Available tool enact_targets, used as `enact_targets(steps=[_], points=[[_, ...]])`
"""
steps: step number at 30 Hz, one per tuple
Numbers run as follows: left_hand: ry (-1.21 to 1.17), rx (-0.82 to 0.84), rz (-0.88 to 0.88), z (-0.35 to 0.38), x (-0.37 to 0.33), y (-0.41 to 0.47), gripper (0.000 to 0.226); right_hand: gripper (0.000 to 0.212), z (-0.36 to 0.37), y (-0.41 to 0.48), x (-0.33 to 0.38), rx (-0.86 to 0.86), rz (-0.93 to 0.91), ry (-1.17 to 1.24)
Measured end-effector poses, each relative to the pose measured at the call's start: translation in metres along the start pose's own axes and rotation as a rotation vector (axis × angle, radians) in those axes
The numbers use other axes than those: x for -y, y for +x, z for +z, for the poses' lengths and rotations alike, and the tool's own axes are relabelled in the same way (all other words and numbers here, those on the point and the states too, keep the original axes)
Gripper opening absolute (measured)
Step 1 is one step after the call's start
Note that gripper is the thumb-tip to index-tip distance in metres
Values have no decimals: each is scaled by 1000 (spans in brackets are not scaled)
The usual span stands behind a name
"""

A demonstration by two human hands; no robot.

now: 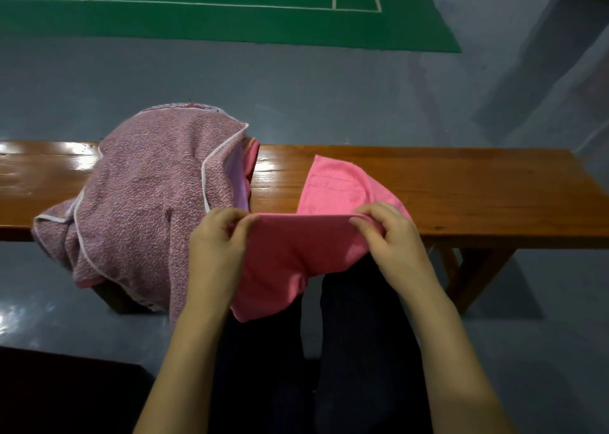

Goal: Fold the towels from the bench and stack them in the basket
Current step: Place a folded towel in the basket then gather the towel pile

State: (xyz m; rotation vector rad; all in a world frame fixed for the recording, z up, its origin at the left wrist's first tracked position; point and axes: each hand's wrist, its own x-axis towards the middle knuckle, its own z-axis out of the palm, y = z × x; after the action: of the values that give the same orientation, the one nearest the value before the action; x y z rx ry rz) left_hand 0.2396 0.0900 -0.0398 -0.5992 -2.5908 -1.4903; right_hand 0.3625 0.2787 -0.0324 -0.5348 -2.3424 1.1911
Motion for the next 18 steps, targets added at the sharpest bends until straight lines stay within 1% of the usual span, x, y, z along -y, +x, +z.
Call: enact_targets(steps=[1,2,4,5,6,7,9,10,13,15,18], points=[[-45,33,-19,1,-4,-1,10,7,4,0,2,-9,2,29],[-113,99,-30,3,-12,-3,23,6,8,0,6,-5,2,64],[-283,303,-8,10,-31,-9,51,7,18,1,14,36,-26,126],[-355,402,6,15,-40,-13,56,8,21,0,18,63,-44,150],[-390,471,9,20,-46,-16,55,10,24,0,21,87,-57,172],[-381,497,10,24,-49,-18,47,12,25,-1,22,105,-62,191],[-280,465,20,27,-51,-18,23,13,23,-2,22,136,-21,194],[-258,445,12,27,-49,-17,17,14,21,-4,21,155,15,190],[-252,459,-10,25,-45,-17,18,15,16,-9,17,179,91,211],[-231,490,4,24,-39,-16,22,11,15,-11,14,183,132,223],[-178,454,-2,18,-25,-11,20,6,12,-10,11,202,214,201]])
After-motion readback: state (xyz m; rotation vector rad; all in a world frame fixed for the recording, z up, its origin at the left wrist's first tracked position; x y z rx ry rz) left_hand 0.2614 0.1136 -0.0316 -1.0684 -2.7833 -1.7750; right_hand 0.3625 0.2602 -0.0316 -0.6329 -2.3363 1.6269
